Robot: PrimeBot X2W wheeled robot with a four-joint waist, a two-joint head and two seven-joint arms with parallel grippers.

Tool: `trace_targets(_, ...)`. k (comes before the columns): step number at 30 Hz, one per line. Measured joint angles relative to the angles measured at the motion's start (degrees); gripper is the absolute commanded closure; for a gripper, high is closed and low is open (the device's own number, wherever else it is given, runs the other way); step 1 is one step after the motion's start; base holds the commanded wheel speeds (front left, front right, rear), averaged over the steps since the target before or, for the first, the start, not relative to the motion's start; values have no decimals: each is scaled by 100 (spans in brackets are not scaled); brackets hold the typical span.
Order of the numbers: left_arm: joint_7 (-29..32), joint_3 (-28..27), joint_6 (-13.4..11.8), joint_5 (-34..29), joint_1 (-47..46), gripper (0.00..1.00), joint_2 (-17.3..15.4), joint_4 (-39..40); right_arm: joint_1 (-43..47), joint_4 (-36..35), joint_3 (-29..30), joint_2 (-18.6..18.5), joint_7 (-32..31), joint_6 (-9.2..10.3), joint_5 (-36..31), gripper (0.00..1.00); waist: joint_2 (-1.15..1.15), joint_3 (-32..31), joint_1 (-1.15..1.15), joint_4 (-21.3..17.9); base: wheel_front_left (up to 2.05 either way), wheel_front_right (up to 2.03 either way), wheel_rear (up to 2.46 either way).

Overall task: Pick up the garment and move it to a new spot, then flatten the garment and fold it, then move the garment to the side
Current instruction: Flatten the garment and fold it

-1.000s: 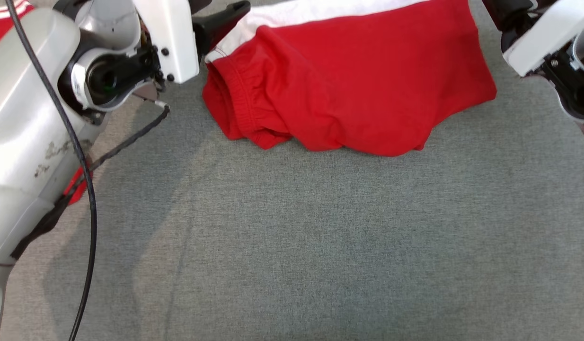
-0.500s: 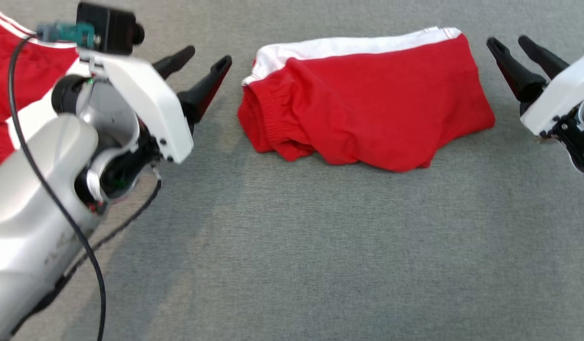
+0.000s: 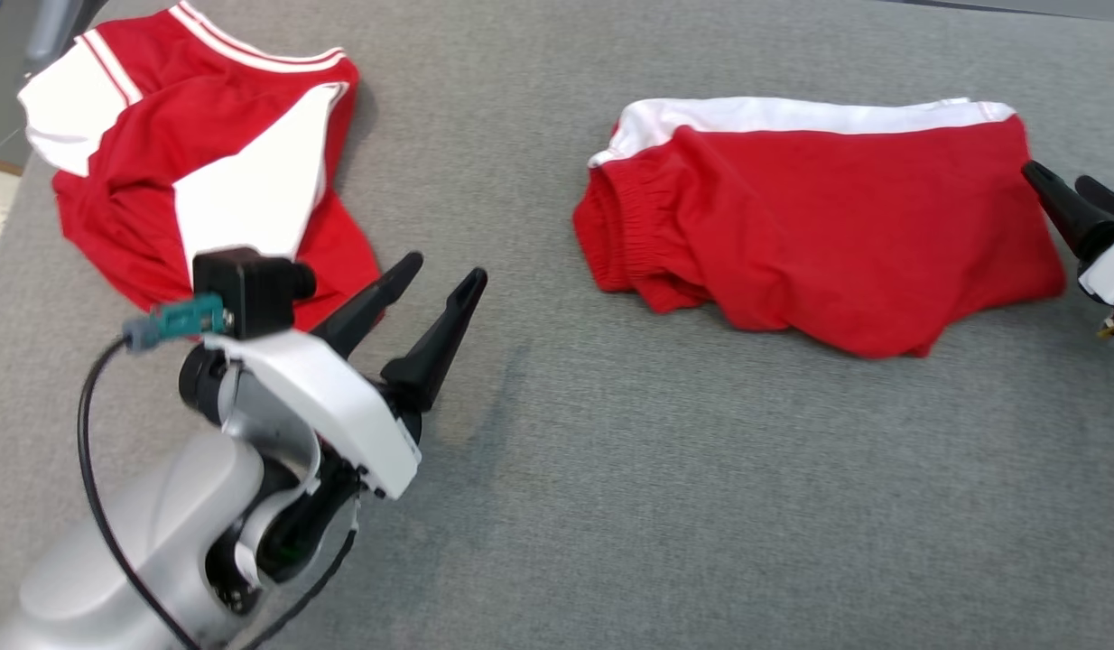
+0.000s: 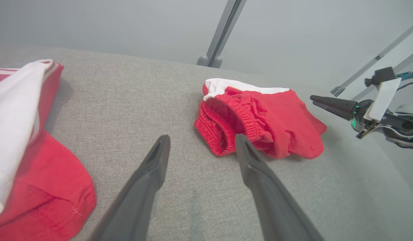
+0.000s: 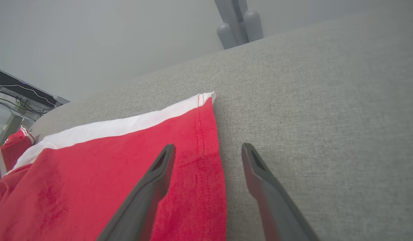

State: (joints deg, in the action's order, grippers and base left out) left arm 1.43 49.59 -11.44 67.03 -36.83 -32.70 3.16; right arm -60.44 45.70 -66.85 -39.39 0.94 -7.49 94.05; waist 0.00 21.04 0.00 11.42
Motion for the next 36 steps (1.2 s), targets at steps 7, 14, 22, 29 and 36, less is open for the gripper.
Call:
trace_targets(7,-820,9,-70,-299,549,0,48,59,253,179,258,-58,-448,0,450,0,0,29,0,270,0,0,0)
trace_targets(14,-1478,-103,-132,-514,1014,0,196,-59,364,501,549,-53,-656,-1,723,0,0,22,0,462,0,0,0)
trace_targets(22,-1617,-175,-136,-832,1413,0,466,-190,412,556,994,21,-1258,-9,1194,0,0,117,0,602,0,0,0)
trace_targets(29,-1635,-226,-63,-956,1429,0,702,-322,454,322,1218,189,-1403,-8,1120,97,0,121,0,658,0,0,0)
trace_targets(36,-1637,-244,29,-1006,1430,0,814,-434,465,426,1241,319,-1317,-1,828,100,0,36,0,647,0,0,0)
